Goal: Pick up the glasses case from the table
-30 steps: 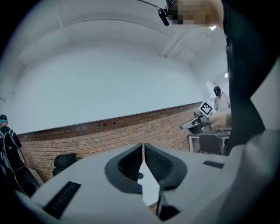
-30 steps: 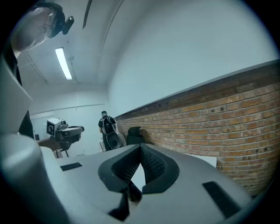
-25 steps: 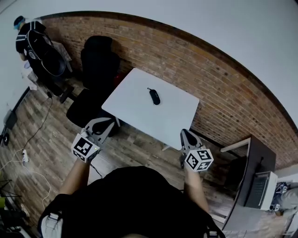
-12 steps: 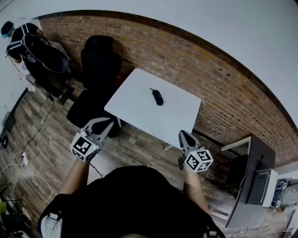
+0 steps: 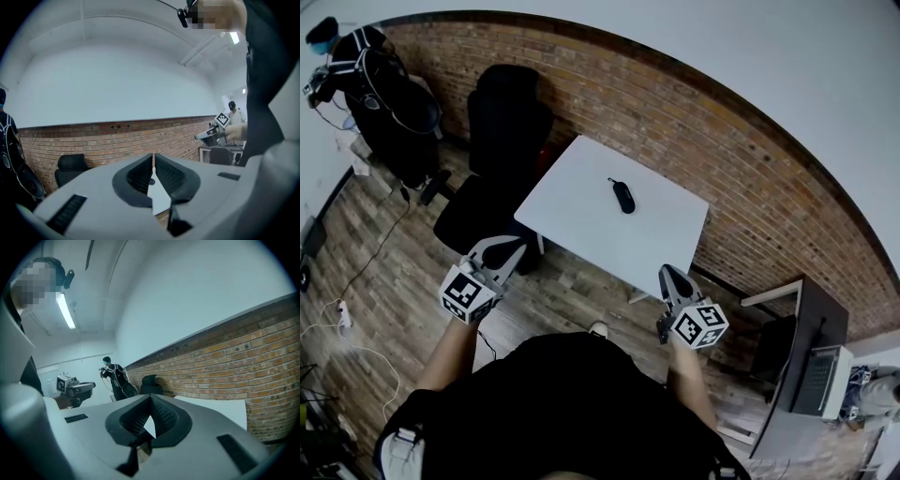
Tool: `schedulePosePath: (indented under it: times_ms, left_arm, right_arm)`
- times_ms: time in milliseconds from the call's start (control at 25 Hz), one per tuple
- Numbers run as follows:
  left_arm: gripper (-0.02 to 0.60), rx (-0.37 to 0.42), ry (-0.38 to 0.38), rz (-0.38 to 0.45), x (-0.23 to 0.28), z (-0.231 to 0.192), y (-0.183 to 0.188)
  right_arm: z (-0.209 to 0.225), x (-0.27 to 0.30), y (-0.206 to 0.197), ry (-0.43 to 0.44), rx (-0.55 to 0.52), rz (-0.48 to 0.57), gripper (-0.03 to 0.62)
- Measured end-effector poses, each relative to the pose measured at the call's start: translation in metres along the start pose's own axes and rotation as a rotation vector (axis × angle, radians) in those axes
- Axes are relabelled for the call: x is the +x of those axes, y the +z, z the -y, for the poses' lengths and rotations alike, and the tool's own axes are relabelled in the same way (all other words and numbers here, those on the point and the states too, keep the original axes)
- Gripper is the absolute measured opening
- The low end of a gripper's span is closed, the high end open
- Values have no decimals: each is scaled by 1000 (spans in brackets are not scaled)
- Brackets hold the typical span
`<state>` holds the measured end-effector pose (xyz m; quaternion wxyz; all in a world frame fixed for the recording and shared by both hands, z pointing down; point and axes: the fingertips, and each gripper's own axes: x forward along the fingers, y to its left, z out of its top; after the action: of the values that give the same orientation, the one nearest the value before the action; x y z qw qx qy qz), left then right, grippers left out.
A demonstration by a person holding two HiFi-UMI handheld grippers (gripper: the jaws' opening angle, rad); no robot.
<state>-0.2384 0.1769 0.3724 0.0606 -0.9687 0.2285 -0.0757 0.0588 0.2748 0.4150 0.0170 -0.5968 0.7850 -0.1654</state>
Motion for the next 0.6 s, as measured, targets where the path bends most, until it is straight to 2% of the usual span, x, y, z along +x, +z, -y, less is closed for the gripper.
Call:
schedulePosePath:
  times_ms: [320,600]
  left_arm:
    - [25,-7,21,-16,6,-13,-8]
    - [25,-9,30,-23,32,-29,-4]
  right_arm:
    - [10,22,1,34,30,7,15]
    - [41,49,13,28,36,-3,15]
